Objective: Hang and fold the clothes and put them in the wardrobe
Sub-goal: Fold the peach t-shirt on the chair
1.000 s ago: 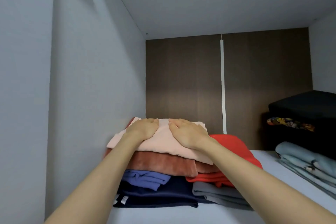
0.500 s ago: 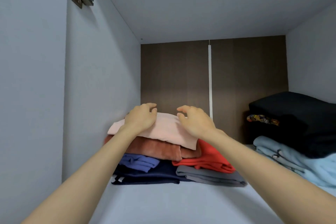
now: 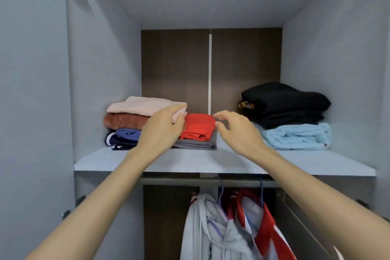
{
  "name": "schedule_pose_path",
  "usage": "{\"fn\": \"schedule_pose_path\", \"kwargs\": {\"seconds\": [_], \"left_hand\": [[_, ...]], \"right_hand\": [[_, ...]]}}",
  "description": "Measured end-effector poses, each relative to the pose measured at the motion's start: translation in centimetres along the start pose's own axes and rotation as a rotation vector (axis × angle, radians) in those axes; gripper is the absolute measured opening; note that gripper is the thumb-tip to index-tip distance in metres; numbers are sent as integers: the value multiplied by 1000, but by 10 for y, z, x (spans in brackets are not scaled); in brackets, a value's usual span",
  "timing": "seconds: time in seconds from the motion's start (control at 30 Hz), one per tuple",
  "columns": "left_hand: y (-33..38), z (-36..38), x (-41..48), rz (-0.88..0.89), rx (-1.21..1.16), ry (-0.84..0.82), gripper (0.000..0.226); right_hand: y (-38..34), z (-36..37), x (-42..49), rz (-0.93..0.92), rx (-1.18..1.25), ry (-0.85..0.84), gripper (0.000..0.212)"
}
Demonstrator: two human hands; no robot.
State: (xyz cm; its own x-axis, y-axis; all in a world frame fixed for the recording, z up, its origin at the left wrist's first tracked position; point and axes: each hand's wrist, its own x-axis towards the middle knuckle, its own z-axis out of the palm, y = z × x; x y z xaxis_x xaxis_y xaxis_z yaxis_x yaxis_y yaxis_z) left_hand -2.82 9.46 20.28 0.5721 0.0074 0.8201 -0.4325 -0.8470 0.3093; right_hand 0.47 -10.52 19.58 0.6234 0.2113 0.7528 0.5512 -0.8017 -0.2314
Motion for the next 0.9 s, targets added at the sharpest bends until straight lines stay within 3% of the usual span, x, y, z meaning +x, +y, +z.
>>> {"fn": "schedule_pose_path", "kwargs": {"seconds": [0.4, 0.9], "left_hand": [[107, -19, -122, -66, -197, -156, 39], [153, -42, -283, 69, -426, -546, 35]], "right_hand": [[14, -105, -156, 140, 76, -31, 27], [-68, -158, -382, 528, -44, -46, 26]]}}
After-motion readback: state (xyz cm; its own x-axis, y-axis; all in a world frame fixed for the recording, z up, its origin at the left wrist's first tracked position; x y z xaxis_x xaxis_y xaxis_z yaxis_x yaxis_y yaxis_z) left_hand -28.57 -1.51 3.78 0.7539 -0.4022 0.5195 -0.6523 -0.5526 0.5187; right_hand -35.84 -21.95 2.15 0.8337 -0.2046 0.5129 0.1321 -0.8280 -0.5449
